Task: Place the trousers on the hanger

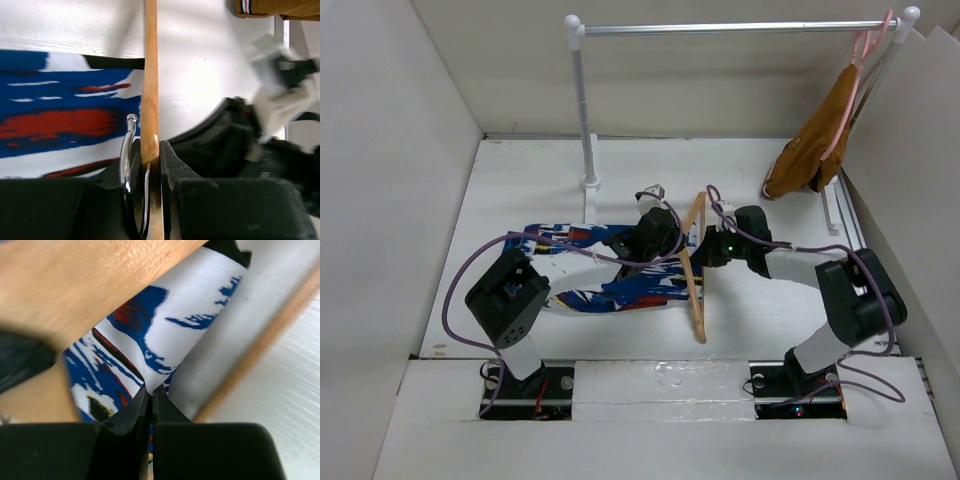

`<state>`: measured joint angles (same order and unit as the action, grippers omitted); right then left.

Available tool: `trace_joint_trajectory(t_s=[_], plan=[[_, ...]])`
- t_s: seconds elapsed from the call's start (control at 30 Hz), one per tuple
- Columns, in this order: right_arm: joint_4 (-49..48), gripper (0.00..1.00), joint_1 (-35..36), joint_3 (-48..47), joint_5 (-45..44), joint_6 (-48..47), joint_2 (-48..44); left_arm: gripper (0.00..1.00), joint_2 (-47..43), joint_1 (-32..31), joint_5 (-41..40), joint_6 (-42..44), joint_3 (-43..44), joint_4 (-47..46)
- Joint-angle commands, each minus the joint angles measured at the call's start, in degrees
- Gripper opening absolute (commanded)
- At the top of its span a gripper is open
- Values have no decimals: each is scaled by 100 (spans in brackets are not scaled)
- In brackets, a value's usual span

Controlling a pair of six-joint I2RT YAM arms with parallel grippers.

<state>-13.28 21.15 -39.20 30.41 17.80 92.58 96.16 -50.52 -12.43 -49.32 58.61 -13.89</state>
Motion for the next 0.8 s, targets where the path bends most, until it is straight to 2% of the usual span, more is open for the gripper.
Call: trace_joint_trajectory(t_s=[0.0,0.07,0.13,0.17,0.33,0.47,0.6,0.77], plan=[[131,0,-505,-52,202,-153,-923,0,-273,16,-497,835,-86,509],[658,0,-760,-123,272,-303,-1493,0,-361,86,-542,959,-183,536],[1289,0,-1347,-237,281,-714,-2021,0,-580,297,-542,1213,-437,536],[1580,0,-1350,-237,298,-717,-2024,0,-581,297,-568,1214,-438,536],[2662,0,-2446,-247,466,-1411,-2612,0,-976,507,-770,1644,-763,712],[2550,0,-3019,8,720,-1508,-2657,0,-1187,587,-718,1838,-904,721],[2427,0,-3020,-35,642,-1648,-2210,0,-1135,587,-708,1891,-738,931],[2172,0,-3081,-175,712,-1648,-1762,0,-1187,587,-499,1944,-606,765]])
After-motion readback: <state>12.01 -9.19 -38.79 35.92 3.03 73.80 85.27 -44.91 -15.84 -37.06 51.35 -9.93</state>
